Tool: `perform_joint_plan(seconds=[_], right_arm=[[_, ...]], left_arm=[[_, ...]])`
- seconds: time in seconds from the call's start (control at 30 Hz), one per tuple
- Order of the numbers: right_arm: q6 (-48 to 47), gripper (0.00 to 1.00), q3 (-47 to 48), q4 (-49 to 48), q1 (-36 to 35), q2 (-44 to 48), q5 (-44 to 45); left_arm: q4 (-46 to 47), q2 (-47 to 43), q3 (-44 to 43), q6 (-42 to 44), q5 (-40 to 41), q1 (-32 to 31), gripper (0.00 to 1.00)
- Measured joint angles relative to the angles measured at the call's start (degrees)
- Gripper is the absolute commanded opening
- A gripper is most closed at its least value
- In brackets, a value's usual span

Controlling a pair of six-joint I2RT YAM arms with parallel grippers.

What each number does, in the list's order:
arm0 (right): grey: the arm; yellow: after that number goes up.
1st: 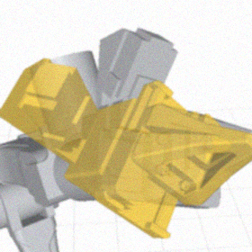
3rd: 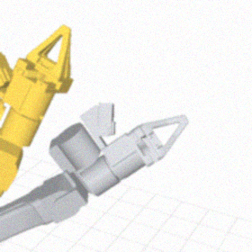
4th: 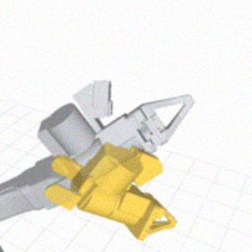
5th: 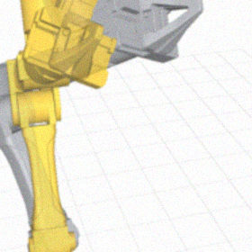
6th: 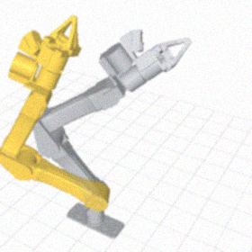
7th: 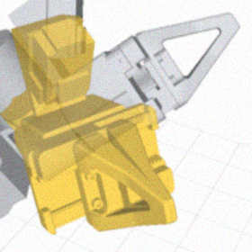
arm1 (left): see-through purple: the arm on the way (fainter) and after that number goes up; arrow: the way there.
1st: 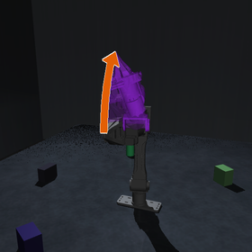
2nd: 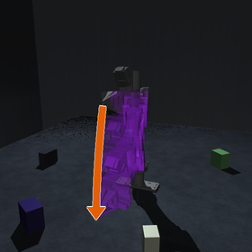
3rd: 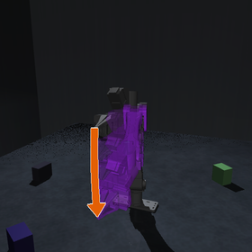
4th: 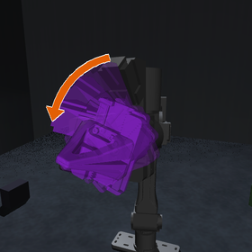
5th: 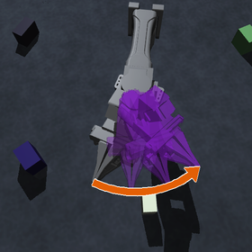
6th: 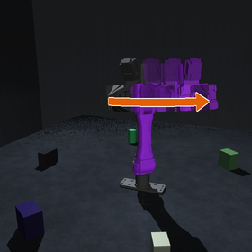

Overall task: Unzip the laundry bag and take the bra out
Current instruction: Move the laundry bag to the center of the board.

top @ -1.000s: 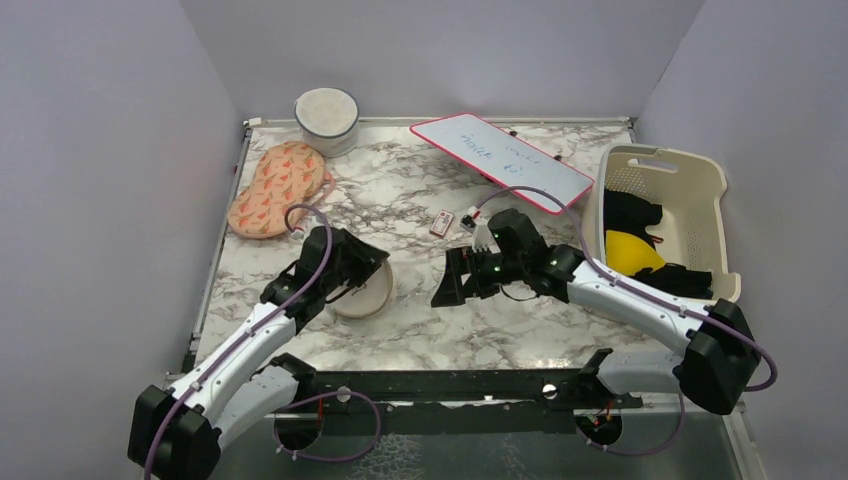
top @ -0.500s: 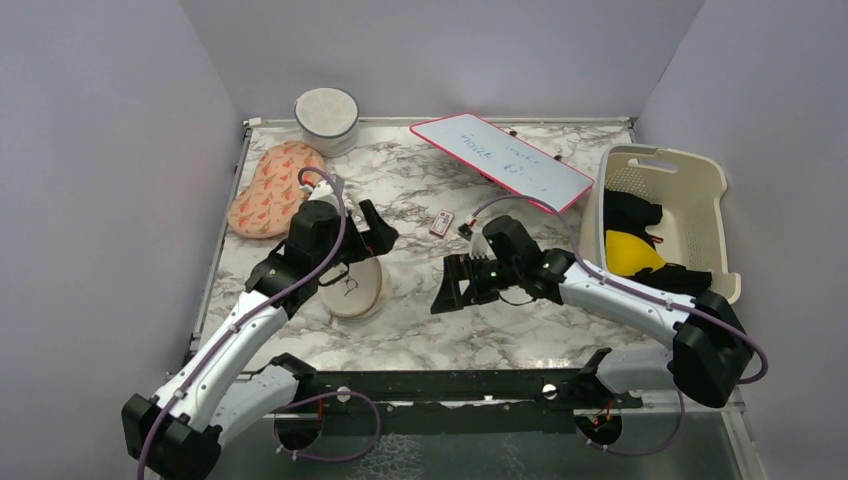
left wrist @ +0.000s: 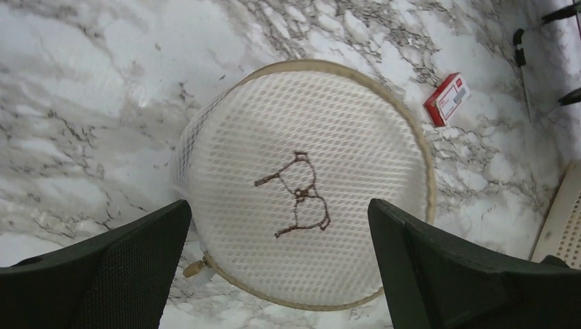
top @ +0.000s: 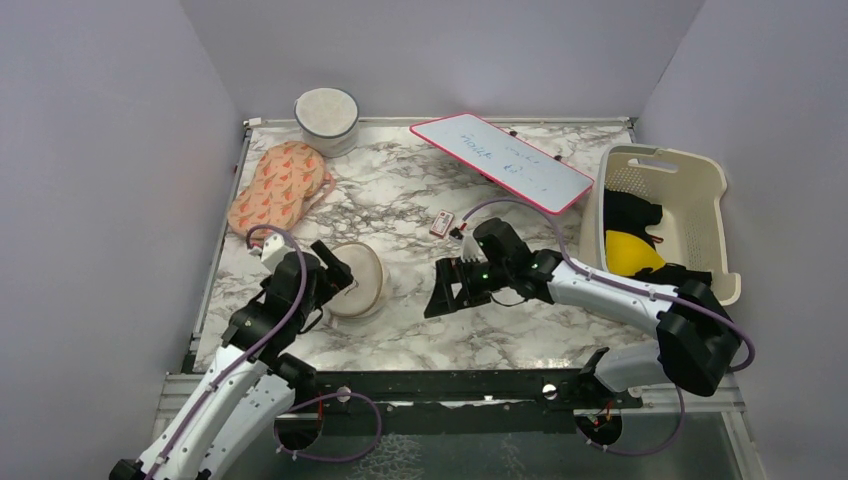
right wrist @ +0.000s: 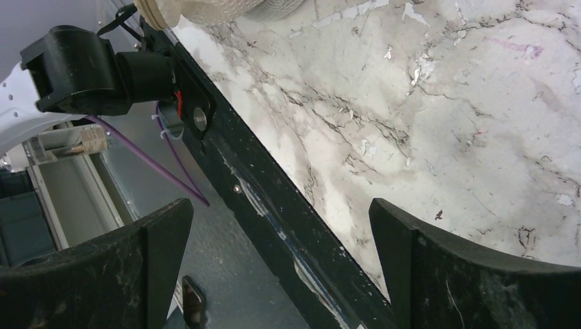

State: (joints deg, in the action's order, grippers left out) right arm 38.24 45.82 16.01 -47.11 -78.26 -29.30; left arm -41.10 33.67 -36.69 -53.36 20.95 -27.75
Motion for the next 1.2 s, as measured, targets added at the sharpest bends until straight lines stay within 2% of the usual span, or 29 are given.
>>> perform_joint_plan(seconds=[0.17, 0.3, 0.43, 0.57, 0.7, 1.0, 1.2], right_arm=[[0.5, 0.99, 0.0, -0.6, -0.5, 0.0, 0.0], [0.7, 0.99, 0.0, -1.0, -0.7, 0.0, 0.0], [1.0, 0.99, -0.2, -1.6, -1.1, 0.0, 0.0], [1.7, 0.99, -0.2, -2.9, -2.4, -0.2, 0.0], [4.2, 0.9, -0.1, -5.6, -4.8, -2.0, 1.0], [12.3, 0.86, 3.6, -15.2, -6.5, -9.4, 8.4], [17.5, 0.86, 6.4, -21.0, -5.0, -14.2, 10.9]], left_arm=[[-2.0, -5.0, 8.7, -10.5, 0.5, 0.0, 0.93], [-2.5, -5.9, 11.2, -14.3, 0.0, 0.0, 0.86], [-1.9, -7.0, 11.2, -16.1, -0.7, 0.0, 0.68], [1.2, -8.1, 12.5, -17.3, -3.1, 0.0, 0.6], [6.5, -7.9, 16.3, -19.4, -8.5, 0.0, 0.45], [22.0, -5.6, 23.3, -26.5, -23.3, 0.0, 0.41], [27.4, -3.7, 23.5, -26.4, -28.5, 0.0, 0.42]])
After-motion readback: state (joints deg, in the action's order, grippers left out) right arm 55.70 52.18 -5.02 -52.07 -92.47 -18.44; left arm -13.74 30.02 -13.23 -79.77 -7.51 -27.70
